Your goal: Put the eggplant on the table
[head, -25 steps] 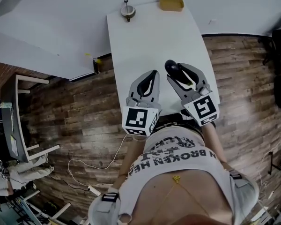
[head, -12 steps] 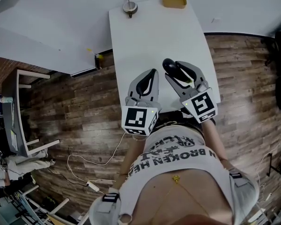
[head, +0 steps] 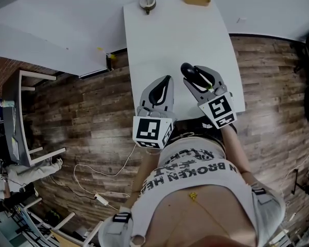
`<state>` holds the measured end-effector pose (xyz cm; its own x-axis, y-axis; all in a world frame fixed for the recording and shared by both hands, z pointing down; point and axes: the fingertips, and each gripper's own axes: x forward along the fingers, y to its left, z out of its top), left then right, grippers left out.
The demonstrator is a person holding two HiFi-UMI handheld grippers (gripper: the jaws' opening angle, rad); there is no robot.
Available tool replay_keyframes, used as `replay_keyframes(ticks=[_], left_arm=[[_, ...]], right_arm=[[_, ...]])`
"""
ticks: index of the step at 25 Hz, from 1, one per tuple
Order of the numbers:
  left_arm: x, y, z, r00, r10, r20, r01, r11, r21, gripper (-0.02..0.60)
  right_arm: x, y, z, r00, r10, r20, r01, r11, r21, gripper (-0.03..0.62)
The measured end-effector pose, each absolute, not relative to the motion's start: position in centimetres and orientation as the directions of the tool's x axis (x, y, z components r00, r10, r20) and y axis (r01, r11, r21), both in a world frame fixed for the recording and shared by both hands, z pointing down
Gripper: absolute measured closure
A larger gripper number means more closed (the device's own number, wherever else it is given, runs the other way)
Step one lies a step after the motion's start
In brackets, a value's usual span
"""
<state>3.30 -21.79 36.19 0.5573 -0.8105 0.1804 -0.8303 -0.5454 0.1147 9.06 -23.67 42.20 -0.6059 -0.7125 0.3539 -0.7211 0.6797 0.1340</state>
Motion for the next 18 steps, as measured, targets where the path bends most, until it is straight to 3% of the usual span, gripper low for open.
replay_keyframes(ticks=[18], left_arm=[[1.6, -21.9, 38.2, 0.528, -0.815, 0.239, -0.849, -0.508, 0.141, 0.583]], right_arm=[[8.6, -24.6, 49.8, -0.588, -0.636, 0.500, -0.707, 0.704, 0.064, 0.391]])
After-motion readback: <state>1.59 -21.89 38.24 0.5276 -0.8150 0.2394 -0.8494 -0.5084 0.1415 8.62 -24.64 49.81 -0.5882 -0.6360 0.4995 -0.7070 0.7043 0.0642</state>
